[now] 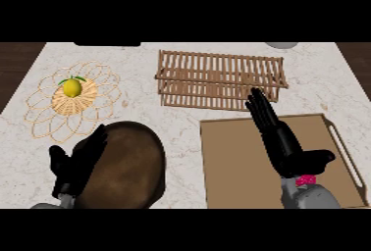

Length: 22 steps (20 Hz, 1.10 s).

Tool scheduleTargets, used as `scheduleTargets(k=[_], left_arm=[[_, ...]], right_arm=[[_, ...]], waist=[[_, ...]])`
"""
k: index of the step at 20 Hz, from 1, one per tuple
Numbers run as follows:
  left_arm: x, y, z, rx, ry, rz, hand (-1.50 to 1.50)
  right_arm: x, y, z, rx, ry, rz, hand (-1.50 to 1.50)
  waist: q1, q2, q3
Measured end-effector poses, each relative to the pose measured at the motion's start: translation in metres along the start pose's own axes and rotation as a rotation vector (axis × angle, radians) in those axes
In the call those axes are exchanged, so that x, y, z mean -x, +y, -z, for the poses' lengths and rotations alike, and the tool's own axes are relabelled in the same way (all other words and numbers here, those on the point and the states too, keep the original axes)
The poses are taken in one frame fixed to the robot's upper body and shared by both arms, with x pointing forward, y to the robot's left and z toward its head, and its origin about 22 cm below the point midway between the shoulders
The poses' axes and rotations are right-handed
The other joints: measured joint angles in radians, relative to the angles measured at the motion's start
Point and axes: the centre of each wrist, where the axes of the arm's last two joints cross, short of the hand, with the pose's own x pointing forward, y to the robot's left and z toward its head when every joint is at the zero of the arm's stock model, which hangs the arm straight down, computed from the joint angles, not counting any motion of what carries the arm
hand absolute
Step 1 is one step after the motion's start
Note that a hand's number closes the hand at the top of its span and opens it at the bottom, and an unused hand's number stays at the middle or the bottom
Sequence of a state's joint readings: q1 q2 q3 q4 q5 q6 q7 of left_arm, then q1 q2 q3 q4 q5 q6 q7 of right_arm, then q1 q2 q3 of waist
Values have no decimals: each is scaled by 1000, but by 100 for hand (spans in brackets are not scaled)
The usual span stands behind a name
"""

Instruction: Pick the cupcake from the tray and place it in the tiered shelf

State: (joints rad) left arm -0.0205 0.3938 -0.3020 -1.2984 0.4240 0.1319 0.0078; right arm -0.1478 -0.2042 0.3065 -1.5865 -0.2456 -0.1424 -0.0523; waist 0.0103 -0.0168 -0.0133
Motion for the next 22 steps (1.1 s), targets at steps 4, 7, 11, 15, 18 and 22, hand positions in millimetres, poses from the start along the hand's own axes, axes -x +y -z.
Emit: scheduleTargets(k=[4,7,11,15,18,22], left_arm=[[-23,-1,8,-28,-112,57,0],[-43,0,13,-53,-216,107,0],[-54,0,15,-67,-280,139,0],[-66,-9,18,-61,-327,168,0],[-71,-20,22,-44,-345,187,0],[-74,-36,23,-21,-356,198,0]], right_arm=[[-10,-46,-10,160,29,-65,-150],[-17,-76,-19,347,22,7,150],[2,-125,-54,625,146,-183,150],[23,-157,-96,977,164,-342,-150],[32,-162,-122,1122,81,-352,-150],[30,-159,-157,1114,-5,-312,-150]], waist=[[-28,5,9],[-71,-4,22],[-106,11,14],[-89,14,15],[-68,14,15],[-45,13,14]])
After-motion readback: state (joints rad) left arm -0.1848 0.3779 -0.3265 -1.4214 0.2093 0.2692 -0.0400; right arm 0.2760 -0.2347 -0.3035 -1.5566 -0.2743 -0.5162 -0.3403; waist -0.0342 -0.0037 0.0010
